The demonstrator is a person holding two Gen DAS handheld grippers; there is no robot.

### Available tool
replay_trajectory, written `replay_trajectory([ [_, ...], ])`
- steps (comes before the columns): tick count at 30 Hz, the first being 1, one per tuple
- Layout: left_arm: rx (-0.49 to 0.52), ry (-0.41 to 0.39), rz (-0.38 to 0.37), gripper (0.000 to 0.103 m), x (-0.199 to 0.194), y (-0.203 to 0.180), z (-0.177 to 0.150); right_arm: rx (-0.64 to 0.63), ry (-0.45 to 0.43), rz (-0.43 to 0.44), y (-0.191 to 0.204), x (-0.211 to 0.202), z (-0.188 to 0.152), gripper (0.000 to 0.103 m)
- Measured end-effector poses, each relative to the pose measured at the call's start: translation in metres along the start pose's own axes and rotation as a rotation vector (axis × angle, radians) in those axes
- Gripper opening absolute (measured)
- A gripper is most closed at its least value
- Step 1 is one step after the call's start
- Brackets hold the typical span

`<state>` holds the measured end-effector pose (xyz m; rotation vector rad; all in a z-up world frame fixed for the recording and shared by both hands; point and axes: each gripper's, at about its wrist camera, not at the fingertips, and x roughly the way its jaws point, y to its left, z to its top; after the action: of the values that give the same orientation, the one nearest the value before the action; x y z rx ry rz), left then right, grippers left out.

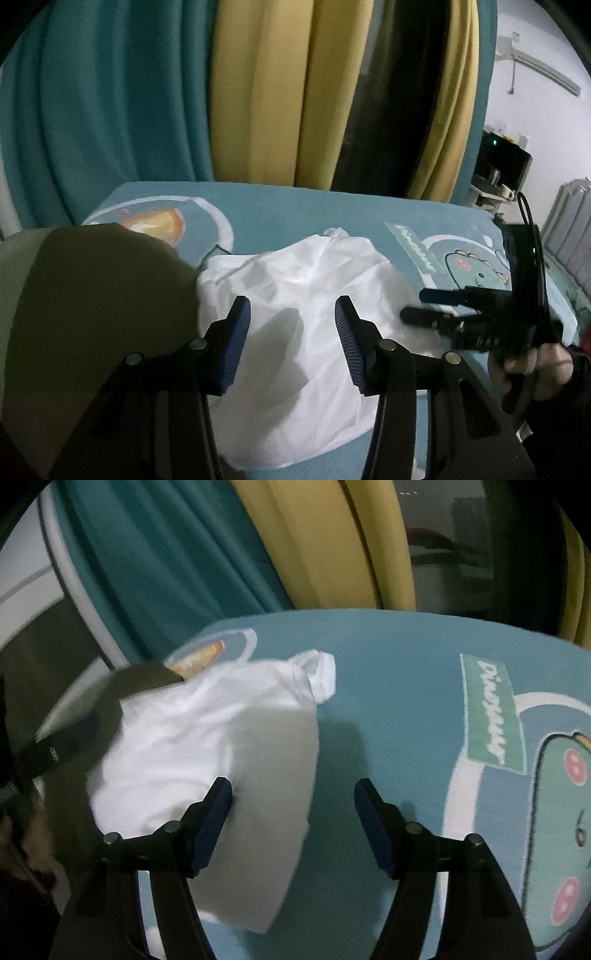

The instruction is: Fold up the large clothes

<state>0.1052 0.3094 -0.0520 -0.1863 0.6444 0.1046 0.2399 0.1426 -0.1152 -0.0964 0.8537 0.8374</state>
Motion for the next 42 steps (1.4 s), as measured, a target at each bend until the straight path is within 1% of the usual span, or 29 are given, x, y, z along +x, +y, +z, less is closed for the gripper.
replay_trajectory([
  [3, 0.017, 0.033, -0.027, 0.05, 0.017, -0.005, 0.0, -0.015, 0.012, -0.012, -0.001, 0.002, -0.006, 0.07],
  [4, 0.024, 0.074, -0.043, 0.05, 0.029, -0.005, -0.003, -0.015, 0.013, -0.012, -0.002, 0.002, -0.007, 0.072],
  [5, 0.026, 0.114, -0.037, 0.05, 0.04, -0.004, -0.006, -0.014, 0.012, -0.015, -0.003, 0.001, -0.008, 0.072],
  [7, 0.012, 0.185, 0.027, 0.05, 0.06, 0.002, -0.015, -0.014, 0.014, -0.016, -0.005, 0.0, -0.011, 0.076],
  [10, -0.03, 0.184, 0.013, 0.05, 0.062, 0.009, -0.021, -0.016, 0.021, -0.009, -0.004, 0.0, -0.014, 0.078],
  [16, -0.035, 0.183, 0.039, 0.051, 0.057, 0.009, -0.025, -0.019, 0.021, -0.007, -0.003, -0.005, -0.022, 0.079],
  [26, -0.036, 0.164, 0.09, 0.051, 0.03, -0.003, -0.039, 0.003, 0.029, 0.003, -0.008, -0.019, -0.034, 0.079],
  [31, -0.103, 0.181, 0.087, 0.051, 0.027, 0.007, -0.049, 0.004, 0.028, 0.013, -0.01, -0.026, -0.041, 0.079],
  [40, -0.083, 0.195, 0.131, 0.051, 0.019, -0.006, -0.056, 0.007, 0.022, 0.021, -0.017, -0.042, -0.051, 0.079],
  [42, -0.08, 0.2, 0.142, 0.051, 0.018, -0.008, -0.059, 0.001, 0.033, -0.004, -0.019, -0.042, -0.054, 0.079],
])
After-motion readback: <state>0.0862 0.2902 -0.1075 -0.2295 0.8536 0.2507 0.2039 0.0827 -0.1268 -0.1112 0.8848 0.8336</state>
